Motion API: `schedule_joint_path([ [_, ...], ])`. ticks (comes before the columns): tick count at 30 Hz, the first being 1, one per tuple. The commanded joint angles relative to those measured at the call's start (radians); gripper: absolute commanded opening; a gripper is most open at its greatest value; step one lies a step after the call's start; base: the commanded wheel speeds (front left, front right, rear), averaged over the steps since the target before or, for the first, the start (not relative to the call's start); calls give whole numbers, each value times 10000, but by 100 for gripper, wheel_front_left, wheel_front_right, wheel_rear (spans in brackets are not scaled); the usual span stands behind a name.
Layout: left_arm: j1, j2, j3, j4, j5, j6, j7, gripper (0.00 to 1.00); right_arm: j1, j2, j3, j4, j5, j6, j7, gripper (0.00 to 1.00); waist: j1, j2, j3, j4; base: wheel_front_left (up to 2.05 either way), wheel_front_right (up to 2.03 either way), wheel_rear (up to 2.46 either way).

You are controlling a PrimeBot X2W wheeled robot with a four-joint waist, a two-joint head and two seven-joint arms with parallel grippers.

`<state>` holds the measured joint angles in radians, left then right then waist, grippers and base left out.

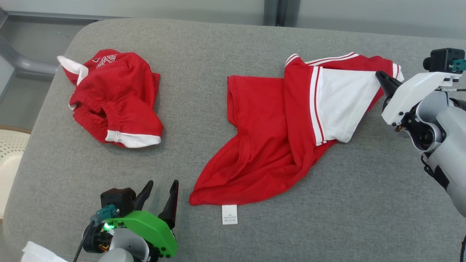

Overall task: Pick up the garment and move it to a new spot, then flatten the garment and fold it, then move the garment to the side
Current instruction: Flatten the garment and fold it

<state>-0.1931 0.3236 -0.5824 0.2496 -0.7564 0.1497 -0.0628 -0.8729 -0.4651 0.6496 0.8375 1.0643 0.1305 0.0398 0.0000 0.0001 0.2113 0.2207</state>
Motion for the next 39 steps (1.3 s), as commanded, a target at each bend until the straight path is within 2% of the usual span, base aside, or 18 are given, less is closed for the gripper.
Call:
schedule_joint_path([
  [1, 141, 87, 51, -56, -92, 67, -10, 100, 244, -172, -7, -239, 219, 5, -13, 0, 0, -1, -328, -330, 0, 0, 0],
  [9, 546, 301, 153, -362, -208, 343, 52, 100, 1471, -1369, -39, -1762, 984, 5, 361, 0, 0, -1, -815, -1023, 0, 0, 0],
  [13, 727, 392, 178, -474, -251, 403, 67, 100, 2555, -2219, -210, -2596, 1412, 5, 681, 0, 0, -1, -994, -1247, 0, 0, 0],
  [21, 1139, 614, 294, -767, -329, 632, 134, 100, 5001, -3624, -1194, -4183, 2765, 5, 1713, 0, 0, -1, -1211, -1744, 0, 0, 0],
  [25, 1192, 653, 290, -857, -357, 650, 141, 100, 6334, -4025, -1599, -4597, 3374, 5, 2224, 0, 0, -1, -1178, -1847, 0, 0, 0],
  [29, 1208, 671, 301, -908, -394, 691, 138, 100, 7497, -4214, -1935, -5026, 3673, 5, 2286, 0, 0, -1, -1113, -1931, 0, 0, 0],
  [33, 1222, 677, 318, -893, -406, 695, 109, 100, 8290, -4085, -2109, -5437, 3791, 5, 2373, 0, 0, -1, -1080, -2019, 0, 0, 0],
  [34, 1219, 680, 320, -891, -418, 697, 113, 100, 8405, -4026, -2137, -5518, 3793, 5, 2389, 22, 0, -1, -1075, -2033, 0, 0, 0],
  [35, 1208, 685, 319, -884, -427, 696, 119, 100, 8544, -3961, -2170, -5579, 3771, 5, 2382, 84, 0, -1, -1071, -2047, 0, 0, 0],
  [36, 1197, 690, 317, -877, -429, 693, 128, 100, 8622, -3927, -2210, -5608, 3698, 5, 2362, 100, 0, -1, -1074, -2058, 0, 0, 0],
  [39, 1171, 731, 309, -876, -443, 709, 161, 100, 8688, -3822, -2437, -5698, 3406, 5, 2255, 100, 0, -1, -1118, -2087, 0, 0, 0],
])
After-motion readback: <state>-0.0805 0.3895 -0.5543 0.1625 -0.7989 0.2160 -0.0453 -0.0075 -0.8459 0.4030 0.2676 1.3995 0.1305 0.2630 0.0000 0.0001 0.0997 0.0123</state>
